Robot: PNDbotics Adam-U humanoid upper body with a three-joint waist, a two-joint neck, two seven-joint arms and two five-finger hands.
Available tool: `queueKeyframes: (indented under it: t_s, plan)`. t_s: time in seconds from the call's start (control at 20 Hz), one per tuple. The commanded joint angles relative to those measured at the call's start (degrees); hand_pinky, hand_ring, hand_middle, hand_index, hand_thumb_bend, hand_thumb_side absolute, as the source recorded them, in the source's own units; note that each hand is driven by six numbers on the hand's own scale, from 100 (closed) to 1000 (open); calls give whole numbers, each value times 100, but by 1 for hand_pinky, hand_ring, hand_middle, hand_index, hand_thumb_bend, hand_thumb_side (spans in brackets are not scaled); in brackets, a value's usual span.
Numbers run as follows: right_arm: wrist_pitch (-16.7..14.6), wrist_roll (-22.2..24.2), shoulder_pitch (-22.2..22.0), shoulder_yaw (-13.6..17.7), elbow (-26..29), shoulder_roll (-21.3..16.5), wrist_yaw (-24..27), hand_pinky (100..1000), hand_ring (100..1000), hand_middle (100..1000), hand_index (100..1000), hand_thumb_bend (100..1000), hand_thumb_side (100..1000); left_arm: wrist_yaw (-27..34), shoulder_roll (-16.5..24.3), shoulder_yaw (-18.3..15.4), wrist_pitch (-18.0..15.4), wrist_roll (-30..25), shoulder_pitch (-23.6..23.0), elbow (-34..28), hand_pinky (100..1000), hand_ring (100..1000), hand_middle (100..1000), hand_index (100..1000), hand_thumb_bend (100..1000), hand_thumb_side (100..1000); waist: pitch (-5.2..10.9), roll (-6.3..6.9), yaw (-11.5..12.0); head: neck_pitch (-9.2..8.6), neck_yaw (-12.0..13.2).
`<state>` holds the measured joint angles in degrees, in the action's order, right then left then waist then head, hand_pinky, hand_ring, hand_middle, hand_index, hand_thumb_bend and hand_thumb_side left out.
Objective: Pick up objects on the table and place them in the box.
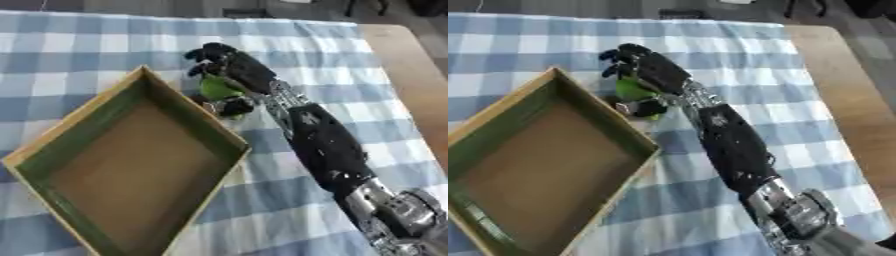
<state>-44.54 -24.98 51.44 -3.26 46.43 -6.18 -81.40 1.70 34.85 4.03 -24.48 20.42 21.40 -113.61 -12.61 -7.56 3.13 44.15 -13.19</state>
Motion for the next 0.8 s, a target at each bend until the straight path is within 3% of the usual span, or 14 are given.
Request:
queueKeyframes:
  t_s: [0.05, 0.3, 0.8]
  plan:
    - [-362, -520, 169, 47, 57, -72, -103, 919, 767, 856, 751, 287, 568, 57, 56, 1, -17, -14, 88, -99, 190, 642, 709, 825, 516, 721, 76, 49, 8, -3, -82]
    - [-266, -654, 253, 86, 48, -106, -205, 1000, 814, 867, 745, 289, 588, 75, 49, 3, -18, -21, 117, -99, 195, 642, 708, 825, 515, 721, 69, 41, 28, -3, -116]
    - [-175, -716, 277, 98, -15, -114, -367, 1000, 808, 866, 748, 266, 618, 93, 46, 10, -17, -41, 144, -99, 194, 642, 708, 825, 514, 721, 59, 29, 47, -3, -153]
